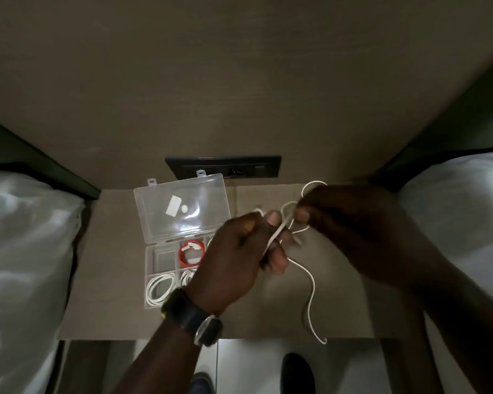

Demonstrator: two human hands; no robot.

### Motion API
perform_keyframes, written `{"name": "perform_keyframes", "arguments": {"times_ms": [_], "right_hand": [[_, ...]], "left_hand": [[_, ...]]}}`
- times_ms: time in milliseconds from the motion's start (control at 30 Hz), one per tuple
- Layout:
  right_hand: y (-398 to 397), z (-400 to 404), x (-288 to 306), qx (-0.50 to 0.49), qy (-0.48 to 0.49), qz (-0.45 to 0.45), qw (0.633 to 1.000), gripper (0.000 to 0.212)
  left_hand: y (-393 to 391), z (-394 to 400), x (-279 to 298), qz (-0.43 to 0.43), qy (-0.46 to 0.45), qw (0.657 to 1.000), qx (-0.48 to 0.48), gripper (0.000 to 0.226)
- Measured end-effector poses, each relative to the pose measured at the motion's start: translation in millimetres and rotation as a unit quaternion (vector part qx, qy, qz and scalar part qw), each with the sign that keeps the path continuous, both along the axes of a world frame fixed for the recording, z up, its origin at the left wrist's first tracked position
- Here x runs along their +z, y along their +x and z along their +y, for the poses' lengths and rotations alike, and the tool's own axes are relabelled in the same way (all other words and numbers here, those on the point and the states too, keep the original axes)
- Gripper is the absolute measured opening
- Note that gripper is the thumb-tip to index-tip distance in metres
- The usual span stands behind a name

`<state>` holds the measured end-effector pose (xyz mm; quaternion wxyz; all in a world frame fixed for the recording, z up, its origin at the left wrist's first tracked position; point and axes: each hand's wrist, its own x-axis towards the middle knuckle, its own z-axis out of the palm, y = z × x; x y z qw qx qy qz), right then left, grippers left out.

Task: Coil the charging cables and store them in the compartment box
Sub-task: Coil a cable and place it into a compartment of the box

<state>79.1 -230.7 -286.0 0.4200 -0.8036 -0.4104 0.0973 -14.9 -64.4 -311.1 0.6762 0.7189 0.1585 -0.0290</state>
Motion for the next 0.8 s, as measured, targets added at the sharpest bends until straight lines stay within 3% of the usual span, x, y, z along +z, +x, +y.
{"name": "perform_keyframes", "arguments": {"times_ms": [67, 100, 200, 267, 333, 400, 467, 533, 600, 700, 733, 800], "right_hand": [[13.5, 10.9, -4.8, -0.060, 0.038, 0.012, 0.997, 0.017], [17.5, 16.2, -9.9, -0.088, 0.069, 0.045, 0.993, 0.016], [14.5, 26.9, -32.9, -0.132, 0.065, 0.070, 0.987, 0.019], [-2.0, 26.0, -48.3, -0.087, -0.022, 0.068, 0.994, 0.020], [-24.1, 20.1, -53.4, 0.015, -0.100, 0.081, 0.992, 0.022], [-42.9, 15.1, -48.8, 0.109, -0.170, 0.050, 0.978, 0.023], [-45.3, 9.9, -33.0, 0.137, -0.181, 0.008, 0.974, 0.024], [-32.6, 7.7, -12.4, 0.120, -0.133, -0.049, 0.983, 0.019], [-8.6, 7.8, 1.9, 0.063, -0.081, -0.083, 0.991, 0.014], [16.4, 15.3, 3.5, -0.027, -0.012, 0.005, 1.000, 0.027], [16.6, 18.8, -3.0, -0.040, 0.006, 0.025, 0.999, 0.028], [6.3, 24.4, -21.0, -0.035, -0.012, 0.000, 0.999, 0.028]], "left_hand": [[-2.1, -8.9, 4.1, 0.058, -0.118, 0.991, 0.008, 0.061], [-2.5, -10.2, 7.7, 0.079, -0.220, 0.972, 0.018, 0.065], [-1.2, -1.2, 14.1, 0.036, -0.503, 0.862, 0.045, 0.050], [0.5, 15.9, 14.2, -0.043, -0.566, 0.817, 0.096, 0.039], [3.2, 35.7, 12.8, -0.108, -0.574, 0.795, 0.163, 0.032], [5.7, 48.0, 6.8, -0.130, -0.526, 0.812, 0.216, 0.027], [6.2, 44.9, -2.0, -0.109, -0.338, 0.907, 0.228, 0.026], [0.7, 26.9, -7.0, -0.070, -0.101, 0.981, 0.152, 0.028], [-7.9, 6.2, -8.0, -0.027, -0.034, 0.997, 0.056, 0.044], [-17.3, -5.0, -3.0, 0.045, -0.185, 0.982, 0.007, 0.056], [-17.9, -3.8, 1.8, 0.053, -0.274, 0.960, 0.011, 0.049], [-16.4, 2.2, 9.7, 0.019, -0.471, 0.882, 0.026, 0.036]]}}
